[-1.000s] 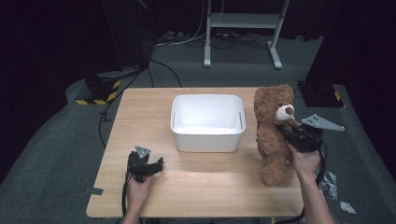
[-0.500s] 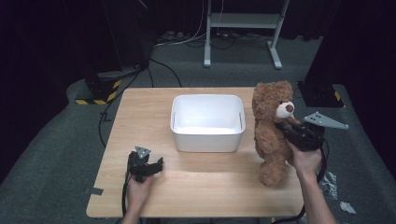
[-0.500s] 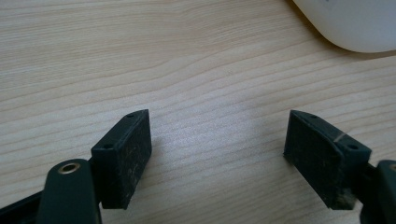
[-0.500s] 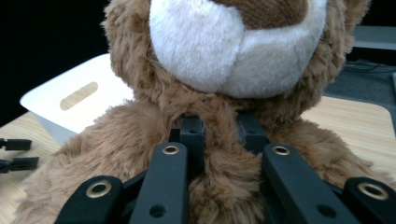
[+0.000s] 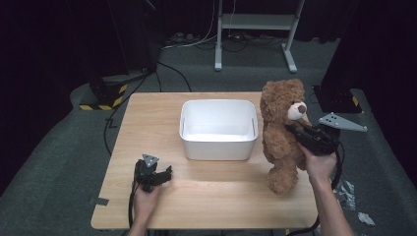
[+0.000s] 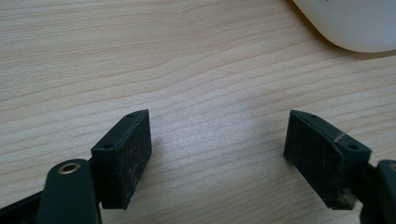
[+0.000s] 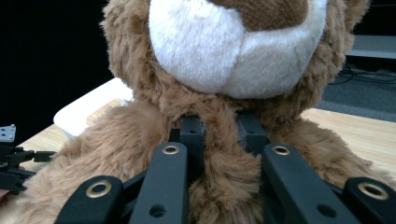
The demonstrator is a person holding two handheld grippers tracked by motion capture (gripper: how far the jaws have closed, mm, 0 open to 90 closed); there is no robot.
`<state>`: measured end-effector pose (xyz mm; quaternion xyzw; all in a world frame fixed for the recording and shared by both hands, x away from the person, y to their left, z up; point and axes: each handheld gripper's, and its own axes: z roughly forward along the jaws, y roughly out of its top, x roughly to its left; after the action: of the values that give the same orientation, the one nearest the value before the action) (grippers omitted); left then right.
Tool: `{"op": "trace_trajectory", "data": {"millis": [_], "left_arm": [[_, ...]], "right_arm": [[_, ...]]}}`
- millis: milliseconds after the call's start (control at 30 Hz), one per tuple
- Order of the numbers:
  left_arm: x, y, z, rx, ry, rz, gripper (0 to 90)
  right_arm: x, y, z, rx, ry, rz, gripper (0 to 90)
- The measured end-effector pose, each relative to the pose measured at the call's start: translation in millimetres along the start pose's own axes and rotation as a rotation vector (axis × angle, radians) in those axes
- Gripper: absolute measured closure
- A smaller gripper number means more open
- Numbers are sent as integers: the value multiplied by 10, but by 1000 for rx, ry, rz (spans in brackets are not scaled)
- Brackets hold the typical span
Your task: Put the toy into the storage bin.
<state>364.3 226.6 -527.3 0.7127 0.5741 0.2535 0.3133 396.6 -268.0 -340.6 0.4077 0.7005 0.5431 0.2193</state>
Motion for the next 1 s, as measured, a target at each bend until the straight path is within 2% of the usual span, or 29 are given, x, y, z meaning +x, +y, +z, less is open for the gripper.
{"op": "trace_trajectory", "data": {"millis": [400, 1000], "left_arm": [[0, 0, 0, 0, 0, 0, 231], [0, 0, 0, 0, 0, 0, 231]], "right_arm": [[39, 121, -20, -12, 20, 6, 769], [224, 470, 168, 56, 63, -45, 770]]}}
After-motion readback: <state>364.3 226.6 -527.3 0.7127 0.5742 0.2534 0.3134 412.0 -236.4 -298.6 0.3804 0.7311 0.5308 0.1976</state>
